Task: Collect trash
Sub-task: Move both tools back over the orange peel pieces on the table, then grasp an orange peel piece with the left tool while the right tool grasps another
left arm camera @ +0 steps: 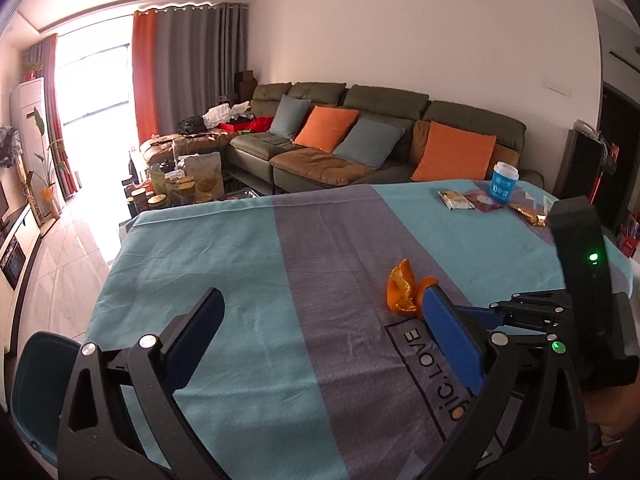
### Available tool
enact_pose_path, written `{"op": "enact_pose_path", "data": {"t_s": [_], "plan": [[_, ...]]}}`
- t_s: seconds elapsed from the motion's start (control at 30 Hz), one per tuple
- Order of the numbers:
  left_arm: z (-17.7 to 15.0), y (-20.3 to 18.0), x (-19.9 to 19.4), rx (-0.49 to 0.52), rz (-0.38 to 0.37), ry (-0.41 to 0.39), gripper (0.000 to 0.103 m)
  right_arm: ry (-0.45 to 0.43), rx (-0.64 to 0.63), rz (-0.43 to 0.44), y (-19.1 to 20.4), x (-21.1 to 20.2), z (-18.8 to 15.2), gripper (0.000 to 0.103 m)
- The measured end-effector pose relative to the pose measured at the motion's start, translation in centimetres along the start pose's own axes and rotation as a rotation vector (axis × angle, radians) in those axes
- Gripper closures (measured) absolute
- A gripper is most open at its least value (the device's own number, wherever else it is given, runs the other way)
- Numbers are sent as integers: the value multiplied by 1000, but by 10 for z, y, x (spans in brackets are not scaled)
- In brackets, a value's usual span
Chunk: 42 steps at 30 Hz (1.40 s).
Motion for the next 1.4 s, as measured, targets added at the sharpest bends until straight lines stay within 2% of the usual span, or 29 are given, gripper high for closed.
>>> {"op": "enact_pose_path", "data": {"t_s": [0.2, 0.37, 0.63, 0.7, 0.77, 0.8, 0.83, 0.87, 1.07, 1.17, 1.4], "plan": [[3, -9, 26, 21, -31, 47, 6, -6, 39, 28, -9, -3, -1, 89], [4, -19, 47, 15, -59, 82, 6, -21, 71, 1, -23, -11, -2, 91], [2, -30, 88, -11, -109, 191, 6, -43, 132, -42, -56, -25, -5, 91], [0, -32, 96, -20, -122, 219, 15, -44, 144, -35, -59, -24, -6, 91], [-2, -32, 106, -27, -114, 264, 32, -51, 151, -32, -62, -25, -5, 91], [-3, -32, 110, -33, -117, 278, 34, -53, 152, -30, -62, -26, -4, 91], [-5, -30, 112, -37, -117, 287, 37, -60, 154, -30, -63, -27, -4, 91], [-6, -29, 113, -40, -113, 294, 45, -62, 155, -29, -64, -29, -3, 91], [-11, -32, 122, -30, -140, 328, 78, -77, 158, -30, -65, -34, -1, 91], [-12, -32, 122, -42, -158, 326, 87, -84, 157, -28, -65, -36, 0, 91], [-11, -25, 112, -93, -187, 286, 90, -97, 145, -27, -57, -45, -1, 91]]}}
Point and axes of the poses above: each gripper's, at about its wrist camera, not at the fingertips, and x roughly the way its jaws point, y to its left, z to its top, the point moved 2 cm from there along x, roughly the way its jaws point, and after that the axes turned 11 degrees about -z, right-handed, at the moved point
